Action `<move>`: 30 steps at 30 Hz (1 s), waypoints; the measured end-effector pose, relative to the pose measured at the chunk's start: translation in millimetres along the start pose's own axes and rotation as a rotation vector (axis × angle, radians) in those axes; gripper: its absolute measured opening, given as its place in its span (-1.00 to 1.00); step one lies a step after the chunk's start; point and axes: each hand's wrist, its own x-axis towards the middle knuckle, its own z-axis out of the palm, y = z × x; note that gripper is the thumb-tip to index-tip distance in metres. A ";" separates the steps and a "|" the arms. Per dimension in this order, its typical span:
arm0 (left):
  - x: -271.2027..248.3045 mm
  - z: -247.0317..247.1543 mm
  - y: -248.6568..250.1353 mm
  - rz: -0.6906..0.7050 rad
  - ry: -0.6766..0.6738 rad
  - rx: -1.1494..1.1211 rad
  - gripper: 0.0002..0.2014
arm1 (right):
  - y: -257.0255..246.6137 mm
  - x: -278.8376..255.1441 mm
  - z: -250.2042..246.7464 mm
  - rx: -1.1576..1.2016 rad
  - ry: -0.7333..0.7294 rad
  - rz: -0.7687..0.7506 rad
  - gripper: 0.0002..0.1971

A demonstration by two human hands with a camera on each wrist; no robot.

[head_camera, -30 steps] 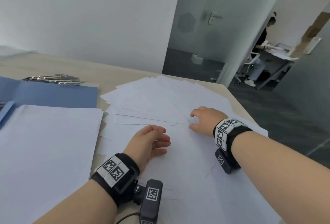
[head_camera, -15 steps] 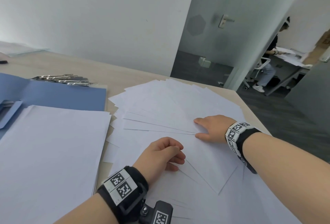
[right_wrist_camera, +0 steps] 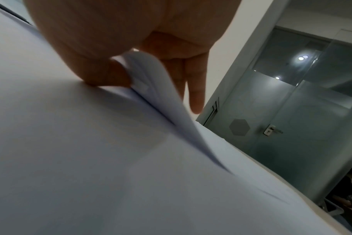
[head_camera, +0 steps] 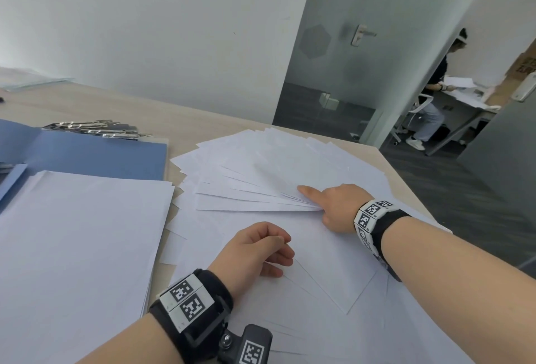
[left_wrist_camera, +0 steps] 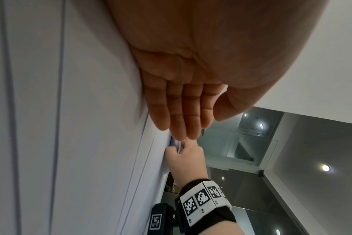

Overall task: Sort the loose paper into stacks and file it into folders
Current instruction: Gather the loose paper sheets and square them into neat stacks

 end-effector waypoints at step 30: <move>-40.3 42.3 23.2 -0.225 0.292 -0.161 -0.50 | -90.8 -158.2 -24.2 0.343 -0.035 -0.023 -0.67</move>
